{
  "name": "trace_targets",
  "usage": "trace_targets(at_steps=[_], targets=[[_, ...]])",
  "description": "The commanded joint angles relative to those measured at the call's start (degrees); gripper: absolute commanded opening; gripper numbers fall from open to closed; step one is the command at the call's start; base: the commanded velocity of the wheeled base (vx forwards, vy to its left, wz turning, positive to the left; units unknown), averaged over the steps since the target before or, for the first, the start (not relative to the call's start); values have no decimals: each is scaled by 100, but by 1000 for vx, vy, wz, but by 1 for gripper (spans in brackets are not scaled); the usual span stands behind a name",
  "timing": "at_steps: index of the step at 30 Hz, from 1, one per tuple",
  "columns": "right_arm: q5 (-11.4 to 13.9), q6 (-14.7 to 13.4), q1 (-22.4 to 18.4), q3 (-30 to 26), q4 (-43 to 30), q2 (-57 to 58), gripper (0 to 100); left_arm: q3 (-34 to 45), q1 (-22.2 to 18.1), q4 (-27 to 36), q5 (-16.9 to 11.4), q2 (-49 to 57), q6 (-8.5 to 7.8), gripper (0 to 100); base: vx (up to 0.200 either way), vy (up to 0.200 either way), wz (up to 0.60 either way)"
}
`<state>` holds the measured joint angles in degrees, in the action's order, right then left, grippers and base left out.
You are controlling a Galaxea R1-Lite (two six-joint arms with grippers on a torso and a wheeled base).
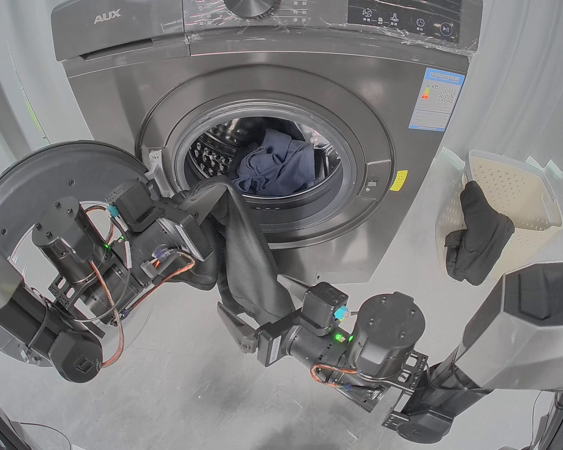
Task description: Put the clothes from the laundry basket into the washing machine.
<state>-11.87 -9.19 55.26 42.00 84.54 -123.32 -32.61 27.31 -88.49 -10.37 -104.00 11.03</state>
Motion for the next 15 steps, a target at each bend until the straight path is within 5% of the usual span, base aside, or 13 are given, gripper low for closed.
trace_targets(at_steps=[1, 15], targets=[[62, -4, 134, 37, 18, -210, 100, -61, -24, -1, 0, -68, -5, 0, 0, 0, 0], [572, 67, 222, 1302, 256, -1484, 100, -44, -15, -1, -8, -6, -5, 0, 0, 0, 0]])
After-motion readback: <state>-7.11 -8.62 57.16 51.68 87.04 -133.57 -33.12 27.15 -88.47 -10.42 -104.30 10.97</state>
